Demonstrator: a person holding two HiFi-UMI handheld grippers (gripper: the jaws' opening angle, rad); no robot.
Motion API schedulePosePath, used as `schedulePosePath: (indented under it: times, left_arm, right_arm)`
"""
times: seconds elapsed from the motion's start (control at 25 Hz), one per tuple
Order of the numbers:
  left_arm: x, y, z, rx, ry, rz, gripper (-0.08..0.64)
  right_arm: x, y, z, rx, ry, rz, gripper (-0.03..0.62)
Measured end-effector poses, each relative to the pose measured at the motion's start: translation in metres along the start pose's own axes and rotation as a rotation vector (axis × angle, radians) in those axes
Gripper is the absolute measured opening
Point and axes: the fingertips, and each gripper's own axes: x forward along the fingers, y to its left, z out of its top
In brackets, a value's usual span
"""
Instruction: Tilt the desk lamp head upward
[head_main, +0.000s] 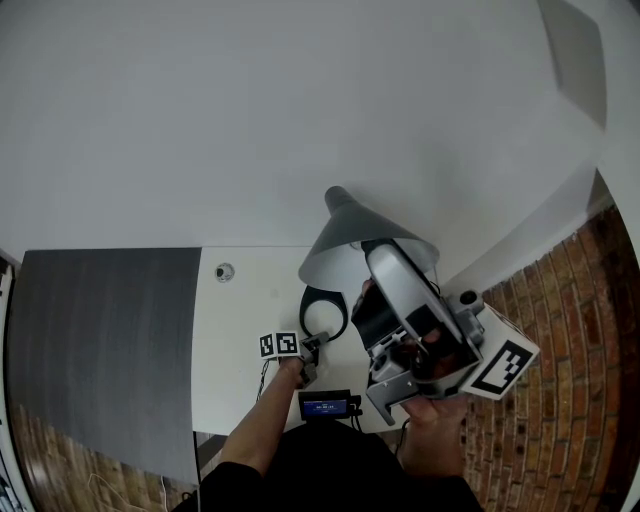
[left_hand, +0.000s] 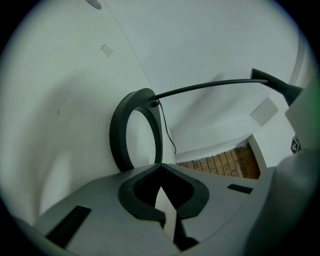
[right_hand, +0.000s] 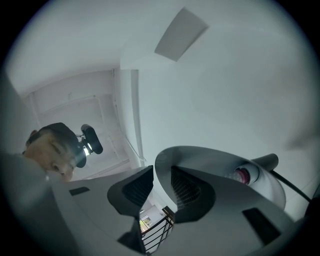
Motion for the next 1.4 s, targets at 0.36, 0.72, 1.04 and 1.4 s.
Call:
schedulePosePath:
  times: [0.36, 0.72, 1.04, 1.4]
  left_arm:
    - [0.0, 0.001, 0.002, -0.012, 0.017, -0.014, 0.009]
    - [-0.003, -0.001, 0.002, -0.014, 0.021, -0.035, 0.009]
    - [-0.005, -0.001, 0.005, -0.025, -0.011, -0.038, 0.009]
    - [-0.013, 0.003, 0.012, -0.084, -0.104, -0.051, 0.009]
  right_arm:
    - [-0.01, -0.002, -0.008, 0.003, 0.025, 0.018, 0.115]
    - [-0.099, -0.09, -0.094, -0.287, 0.343, -0.241, 0.115]
    - [-0.294, -0.371, -0.223, -0.013, 0.615, -0.899, 0.115]
    - [-0.321, -0.436, -0.273, 0.169, 0.615, -1.009, 0.115]
